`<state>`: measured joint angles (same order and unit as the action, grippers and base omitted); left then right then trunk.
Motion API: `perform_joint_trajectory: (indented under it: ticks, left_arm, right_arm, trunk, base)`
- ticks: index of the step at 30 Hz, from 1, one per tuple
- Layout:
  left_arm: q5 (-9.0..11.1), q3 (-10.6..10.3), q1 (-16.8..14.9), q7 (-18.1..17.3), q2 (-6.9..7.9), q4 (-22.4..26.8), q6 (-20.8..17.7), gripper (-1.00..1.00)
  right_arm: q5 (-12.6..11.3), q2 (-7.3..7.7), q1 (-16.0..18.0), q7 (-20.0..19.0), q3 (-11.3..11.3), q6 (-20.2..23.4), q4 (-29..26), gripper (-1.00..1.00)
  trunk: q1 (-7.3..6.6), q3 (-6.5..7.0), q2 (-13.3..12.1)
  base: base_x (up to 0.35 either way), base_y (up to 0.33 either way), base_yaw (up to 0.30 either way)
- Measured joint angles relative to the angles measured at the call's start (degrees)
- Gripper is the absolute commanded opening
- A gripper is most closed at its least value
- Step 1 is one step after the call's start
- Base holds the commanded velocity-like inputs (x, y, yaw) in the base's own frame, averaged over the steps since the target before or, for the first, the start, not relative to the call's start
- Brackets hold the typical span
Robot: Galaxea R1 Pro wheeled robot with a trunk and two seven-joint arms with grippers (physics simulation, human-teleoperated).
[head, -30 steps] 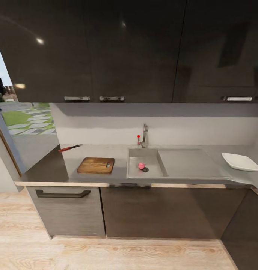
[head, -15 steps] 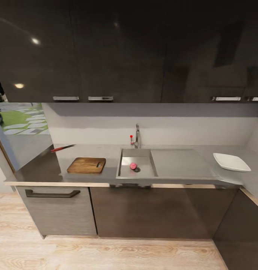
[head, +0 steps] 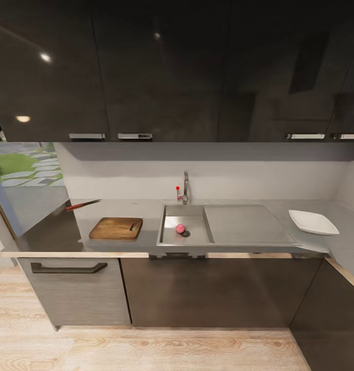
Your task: In the kitchen, take the Vidalia onion out of the sink, dice it on the chopping board with the paring knife, put the diced onion into the bowl on the countertop, then place both the paring knife and the chopping board into the sink.
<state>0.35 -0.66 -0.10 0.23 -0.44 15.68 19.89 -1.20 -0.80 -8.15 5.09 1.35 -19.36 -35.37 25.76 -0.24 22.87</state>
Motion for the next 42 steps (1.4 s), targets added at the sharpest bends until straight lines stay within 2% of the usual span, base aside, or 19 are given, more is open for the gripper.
perform_joint_trajectory:
  ticks: [2, 4, 7, 8, 9, 10, 12, 14, 15, 16, 18, 21, 27, 31, 33, 35, 37, 39, 42]
  left_arm:
    - [0.0, 0.1, 0.0, 0.0, -0.06, 0.4, -0.2, 1.00]
    - [-0.1, 0.1, -1.5, 0.2, -0.63, 4.0, -2.4, 1.00]
    - [-0.3, 0.1, -3.8, 0.2, -1.32, 8.9, -10.4, 1.00]
    - [-0.3, 0.0, -5.5, 0.1, -1.62, 14.0, -19.4, 1.00]
    - [-0.2, 0.0, -7.8, 0.1, -1.89, 17.1, -23.8, 1.00]
    - [-0.2, 0.0, -7.8, 0.1, -2.05, 18.7, -26.0, 1.00]
    - [-0.2, -0.1, -10.0, 0.0, -2.86, 26.4, -34.9, 1.00]
    - [-0.3, -0.3, -11.2, 0.0, -3.29, 31.2, -39.5, 1.00]
    - [-0.2, -1.7, -13.1, 0.0, -3.85, 36.9, -46.8, 1.00]
    - [-0.2, -2.8, -15.5, 0.0, -4.17, 40.0, -49.7, 1.00]
    - [-0.3, -4.2, -15.7, 0.0, -4.41, 42.4, -52.3, 1.00]
    - [-0.2, -6.8, -17.8, 0.1, -4.92, 47.9, -57.0, 1.00]
    - [-0.2, -10.1, -21.9, 0.1, -6.18, 55.0, -64.4, 1.00]
    - [-0.2, -12.6, -27.2, 0.2, -6.89, 57.8, -70.4, 1.00]
    - [-0.2, -13.0, -29.7, 0.2, -7.20, 58.1, -72.0, 1.00]
    - [-0.1, -13.4, -34.6, 0.2, -7.65, 58.2, -74.4, 1.00]
    - [0.1, -13.7, -43.2, 0.2, -8.07, 56.3, -76.2, 1.00]
    - [0.2, -13.7, -48.0, 0.1, -8.32, 53.6, -76.5, 1.00]
    - [0.5, -13.7, -56.5, 0.1, -8.63, 46.5, -76.8, 1.00]
  right_arm:
    - [0.0, 0.00, 0.0, 0.0, 0.0, 0.0, 0.0, 1.00]
    - [0.0, 0.00, 0.0, 0.0, 0.0, 0.0, 0.0, 1.00]
    - [0.0, 0.00, 0.0, 0.0, 0.0, 0.0, 0.0, 1.00]
    - [0.0, 0.00, 0.0, 0.0, 0.0, 0.0, 0.0, 1.00]
    - [0.0, 0.00, 0.0, 0.0, 0.0, 0.0, 0.0, 1.00]
    - [0.0, 0.00, 0.0, 0.0, 0.0, 0.0, 0.0, 1.00]
    - [0.0, 0.00, 0.0, 0.0, 0.0, 0.0, 0.1, 1.00]
    - [0.0, 0.00, 0.0, 0.0, 0.0, 0.0, 0.1, 1.00]
    - [0.0, 0.00, 0.0, 0.0, 0.0, 0.0, 0.1, 1.00]
    - [0.0, 0.03, 0.0, 0.0, 0.0, 0.0, 0.1, 1.00]
    - [0.0, 0.05, 0.0, 0.0, -0.1, 0.0, 0.2, 1.00]
    - [0.0, 0.08, 0.0, 0.0, -0.1, 0.0, 0.4, 1.00]
    - [0.0, 0.09, 0.0, 0.0, -0.1, 0.0, 0.6, 1.00]
    - [0.0, 0.09, 0.0, 0.0, -0.1, 0.0, 0.6, 1.00]
    - [0.0, 0.09, 0.0, 0.0, -0.1, 0.0, 0.6, 1.00]
    - [0.0, 0.09, 0.0, 0.0, -0.1, 0.0, 0.6, 1.00]
    - [0.0, 0.09, 0.0, 0.0, -0.1, 0.0, 0.6, 1.00]
    - [0.0, 0.09, 0.0, 0.0, -0.1, 0.0, 0.6, 1.00]
    - [0.0, 0.09, 0.0, 0.0, -0.1, 0.0, 0.6, 1.00]
  trunk:
    - [0.00, 0.00, 0.0]
    - [0.00, 0.02, 0.0]
    - [0.00, 0.01, 0.0]
    - [0.00, 0.01, 0.0]
    - [0.01, 0.02, 0.0]
    - [0.00, 0.01, 0.0]
    - [0.00, 0.02, 0.0]
    - [0.00, 0.01, 0.0]
    - [0.00, 0.00, 0.0]
    - [0.00, 0.02, 0.0]
    - [0.00, 0.01, 0.0]
    - [0.00, 0.02, 0.0]
    - [0.00, 0.01, 0.0]
    - [0.00, 0.02, 0.0]
    - [0.00, 0.01, 0.0]
    - [0.00, 0.02, 0.0]
    - [0.00, 0.03, 0.0]
    - [0.00, 0.01, 0.0]
    - [0.01, 0.02, 0.0]
  base:
    - [0.000, 0.000, -0.003]
    - [0.000, 0.000, -0.001]
    - [0.000, 0.000, 0.000]
    - [0.000, 0.000, 0.000]
    - [0.000, 0.000, 0.000]
    - [0.000, 0.000, 0.000]
    - [0.000, 0.000, 0.000]
    - [0.000, 0.000, 0.000]
    - [0.000, 0.000, 0.000]
    - [0.000, 0.000, 0.000]
    - [0.000, 0.000, 0.000]
    - [0.000, 0.000, 0.000]
    - [0.000, 0.000, 0.000]
    - [0.000, 0.000, 0.000]
    - [0.000, 0.000, 0.000]
    - [0.000, 0.000, 0.000]
    - [0.000, 0.000, 0.000]
    - [0.000, 0.000, 0.000]
    - [0.000, 0.000, 0.000]
